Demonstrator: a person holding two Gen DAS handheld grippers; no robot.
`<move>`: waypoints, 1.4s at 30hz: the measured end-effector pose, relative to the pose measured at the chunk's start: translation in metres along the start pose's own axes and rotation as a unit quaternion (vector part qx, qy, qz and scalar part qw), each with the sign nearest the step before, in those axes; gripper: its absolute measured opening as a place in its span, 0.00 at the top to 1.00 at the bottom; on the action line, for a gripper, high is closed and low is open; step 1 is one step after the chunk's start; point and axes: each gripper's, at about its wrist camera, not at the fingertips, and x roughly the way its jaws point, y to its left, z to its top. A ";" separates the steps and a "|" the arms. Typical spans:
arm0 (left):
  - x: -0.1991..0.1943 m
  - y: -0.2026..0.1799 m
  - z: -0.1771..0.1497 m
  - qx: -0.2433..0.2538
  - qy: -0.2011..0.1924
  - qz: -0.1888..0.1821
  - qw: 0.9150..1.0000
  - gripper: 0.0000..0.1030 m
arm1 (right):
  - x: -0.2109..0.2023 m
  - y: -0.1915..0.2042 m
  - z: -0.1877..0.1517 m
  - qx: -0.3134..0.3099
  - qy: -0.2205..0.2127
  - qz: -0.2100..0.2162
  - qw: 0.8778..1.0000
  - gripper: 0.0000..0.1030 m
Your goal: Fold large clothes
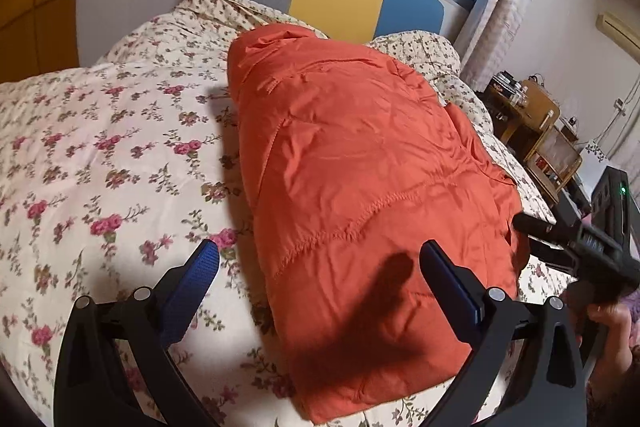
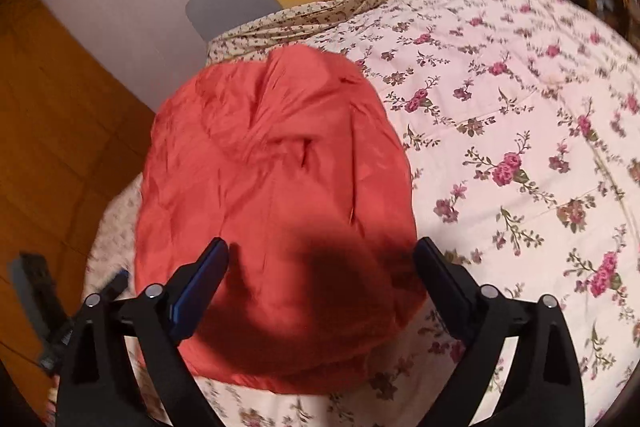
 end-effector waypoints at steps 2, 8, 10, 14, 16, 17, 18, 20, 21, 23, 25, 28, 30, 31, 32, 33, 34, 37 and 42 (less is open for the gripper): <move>0.006 0.001 0.005 -0.001 0.011 -0.008 1.000 0.03 | 0.006 -0.005 0.011 0.016 0.010 0.006 1.000 0.07; 0.022 0.004 0.013 0.003 0.031 -0.039 0.999 0.03 | 0.033 -0.017 0.031 0.033 0.046 0.025 0.998 0.03; 0.028 0.006 0.012 -0.001 0.039 -0.049 0.998 0.03 | 0.043 -0.020 0.032 0.035 0.061 0.037 0.997 0.03; 0.036 0.009 0.010 -0.021 0.048 -0.079 0.996 0.03 | 0.060 -0.023 0.033 0.036 0.089 0.072 0.993 0.03; 0.037 0.009 0.010 -0.022 0.049 -0.083 0.995 0.03 | 0.067 -0.022 0.031 0.033 0.098 0.083 0.991 0.03; 0.038 0.008 0.009 -0.019 0.049 -0.084 0.995 0.03 | 0.069 -0.022 0.031 0.030 0.100 0.087 0.991 0.03; 0.037 0.007 0.008 -0.015 0.050 -0.085 0.995 0.03 | 0.070 -0.021 0.030 0.026 0.100 0.090 0.991 0.03; 0.039 0.006 0.008 -0.011 0.053 -0.085 0.995 0.03 | 0.073 -0.018 0.029 0.014 0.101 0.093 0.990 0.04; 0.040 0.005 0.008 -0.011 0.054 -0.084 0.995 0.03 | 0.075 -0.018 0.028 0.012 0.102 0.098 0.990 0.08; 0.041 0.001 0.007 -0.008 0.054 -0.078 0.995 0.03 | 0.079 -0.016 0.028 0.014 0.105 0.106 0.989 0.10; 0.040 -0.003 0.008 -0.005 0.052 -0.073 0.996 0.06 | 0.079 -0.017 0.028 0.012 0.104 0.115 0.988 0.16; 0.033 -0.018 0.009 0.019 0.034 -0.055 0.998 0.16 | 0.076 -0.022 0.027 0.017 0.101 0.136 0.985 0.30; 0.027 -0.033 0.009 0.053 0.016 -0.035 0.998 0.25 | 0.070 -0.023 0.025 0.017 0.092 0.156 0.983 0.39; 0.025 -0.037 0.010 0.060 0.010 -0.031 0.998 0.27 | 0.067 -0.024 0.024 0.015 0.086 0.165 0.982 0.43; 0.022 -0.043 0.011 0.071 0.001 -0.025 0.997 0.31 | 0.063 -0.025 0.023 0.013 0.080 0.174 0.981 0.45; 0.019 -0.047 0.012 0.084 -0.009 -0.019 0.996 0.34 | 0.055 -0.030 0.016 0.012 0.075 0.179 0.981 0.48; 0.017 -0.050 0.013 0.093 -0.017 -0.015 0.995 0.35 | 0.052 -0.031 0.014 0.013 0.068 0.186 0.980 0.49; 0.003 -0.061 0.016 0.125 -0.056 -0.006 0.991 0.44 | 0.040 -0.034 0.005 0.013 0.049 0.198 0.979 0.52; -0.021 -0.067 0.026 0.145 -0.106 -0.005 0.984 0.51 | 0.017 -0.027 -0.009 0.017 0.012 0.219 0.975 0.53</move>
